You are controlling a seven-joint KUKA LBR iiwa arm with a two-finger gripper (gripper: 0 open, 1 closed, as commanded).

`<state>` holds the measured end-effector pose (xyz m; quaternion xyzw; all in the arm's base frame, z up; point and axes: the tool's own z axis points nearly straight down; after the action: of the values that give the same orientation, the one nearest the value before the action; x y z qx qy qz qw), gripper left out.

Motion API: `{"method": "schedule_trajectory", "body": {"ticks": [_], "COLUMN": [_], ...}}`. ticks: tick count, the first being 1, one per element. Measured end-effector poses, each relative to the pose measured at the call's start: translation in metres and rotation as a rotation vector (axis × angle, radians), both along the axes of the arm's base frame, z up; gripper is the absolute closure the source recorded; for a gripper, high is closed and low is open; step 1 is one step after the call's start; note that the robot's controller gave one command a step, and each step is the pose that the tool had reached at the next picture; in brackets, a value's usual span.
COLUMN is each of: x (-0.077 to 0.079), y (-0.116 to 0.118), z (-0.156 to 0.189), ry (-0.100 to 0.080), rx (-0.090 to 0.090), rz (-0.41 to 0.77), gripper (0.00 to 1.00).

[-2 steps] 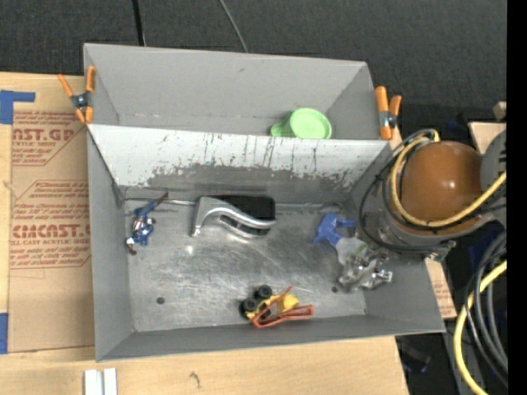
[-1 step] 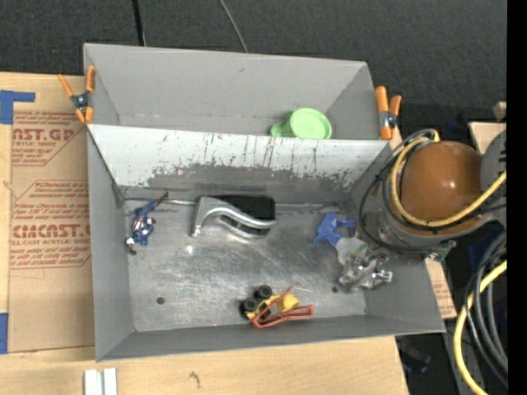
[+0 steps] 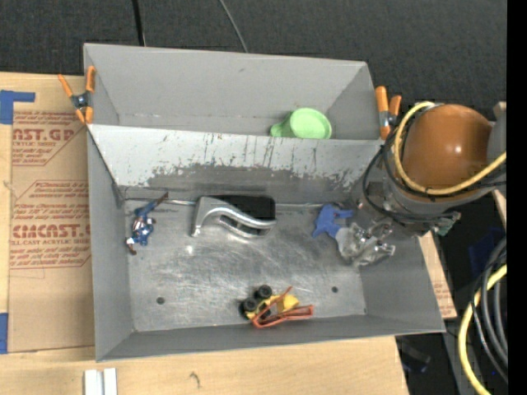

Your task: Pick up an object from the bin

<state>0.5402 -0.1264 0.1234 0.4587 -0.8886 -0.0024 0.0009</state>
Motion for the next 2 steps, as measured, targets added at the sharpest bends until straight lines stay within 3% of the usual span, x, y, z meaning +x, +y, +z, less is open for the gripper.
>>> {"method": "schedule_trajectory", "body": {"ticks": [1, 2], "x": [0.009, 0.010], "y": [0.002, 0.060], "z": [0.011, 0.006], "ry": [-0.007, -0.005], "rx": [-0.002, 0.000], "rz": [-0.015, 0.156], "gripper": [1.00, 0.00]}}
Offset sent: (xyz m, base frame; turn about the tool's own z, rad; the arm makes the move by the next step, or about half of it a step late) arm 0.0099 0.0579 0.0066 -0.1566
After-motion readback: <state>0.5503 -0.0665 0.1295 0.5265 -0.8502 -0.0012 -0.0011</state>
